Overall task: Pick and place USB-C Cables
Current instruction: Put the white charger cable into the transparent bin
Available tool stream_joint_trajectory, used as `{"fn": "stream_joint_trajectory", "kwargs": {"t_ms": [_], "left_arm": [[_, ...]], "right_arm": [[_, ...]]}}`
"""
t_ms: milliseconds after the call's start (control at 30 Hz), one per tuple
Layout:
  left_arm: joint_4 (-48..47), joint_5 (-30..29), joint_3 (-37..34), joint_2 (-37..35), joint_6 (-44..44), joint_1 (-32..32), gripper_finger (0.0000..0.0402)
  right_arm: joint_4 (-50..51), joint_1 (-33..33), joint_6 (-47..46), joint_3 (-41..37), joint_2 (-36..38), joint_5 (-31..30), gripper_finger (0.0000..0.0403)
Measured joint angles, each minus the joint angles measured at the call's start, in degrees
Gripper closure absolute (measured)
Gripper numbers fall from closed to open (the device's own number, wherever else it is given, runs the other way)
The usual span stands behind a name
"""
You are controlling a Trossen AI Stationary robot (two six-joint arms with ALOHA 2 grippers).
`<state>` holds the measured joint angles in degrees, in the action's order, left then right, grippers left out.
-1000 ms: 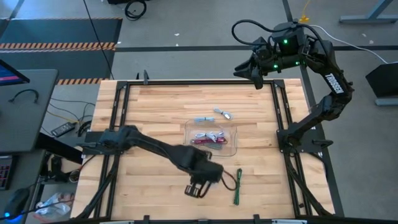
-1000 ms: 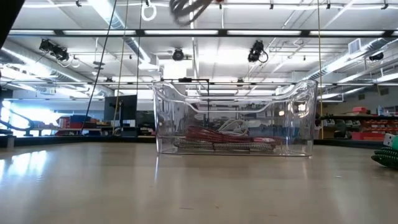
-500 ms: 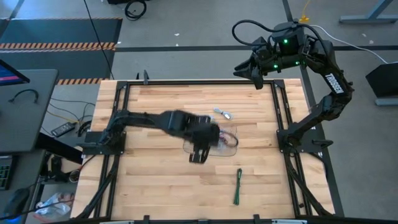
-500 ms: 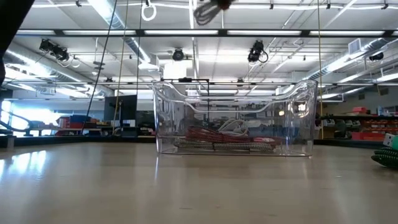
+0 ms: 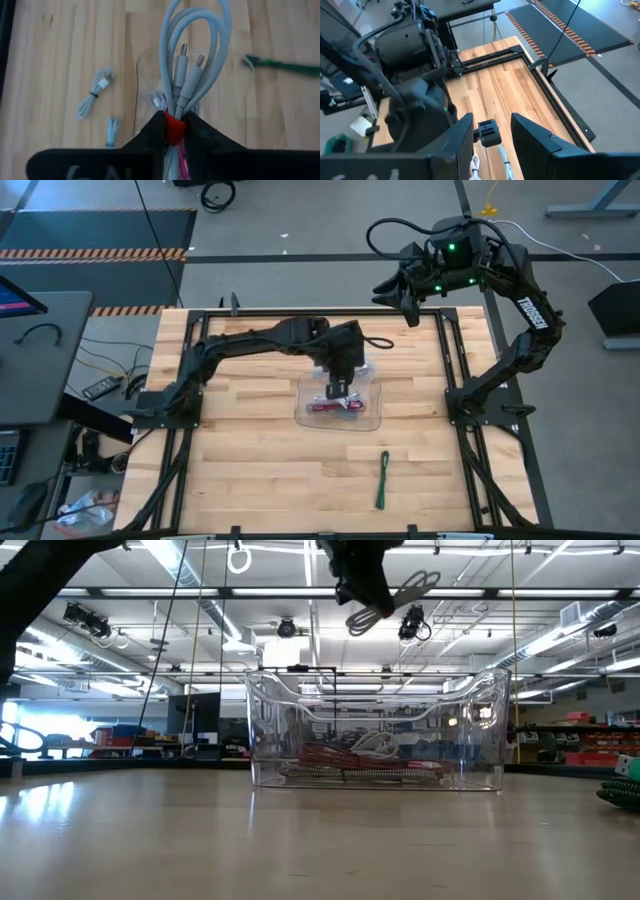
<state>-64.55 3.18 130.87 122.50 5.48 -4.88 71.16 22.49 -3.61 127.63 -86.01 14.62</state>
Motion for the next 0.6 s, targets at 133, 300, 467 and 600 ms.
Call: {"fn": "stream_joint_trajectory", "kwargs": {"t_ms": [133,300,467,600], "left_arm": [[0.15,0.72,0.00,2.41,-1.05,0.28,0.0356],[0.24,3.55,0.00,6.37,-2.12,1.62,0.0356],[1.29,4.24,0.00,9.35,-2.26,3.02,0.0356],[1.19,4.56,-0.05,10.49,-2.86,3.32,0.0356]], "right_arm": [[0.02,0.01,2.06,0.00,-0.96,0.02,0.0265],[0.04,0.03,3.73,0.00,-2.30,0.02,0.0265],[0.10,0.03,3.84,-0.02,-3.26,0.21,0.0265],[-0.05,0.03,3.67,-0.02,-3.61,0.19,0.0265]]}}
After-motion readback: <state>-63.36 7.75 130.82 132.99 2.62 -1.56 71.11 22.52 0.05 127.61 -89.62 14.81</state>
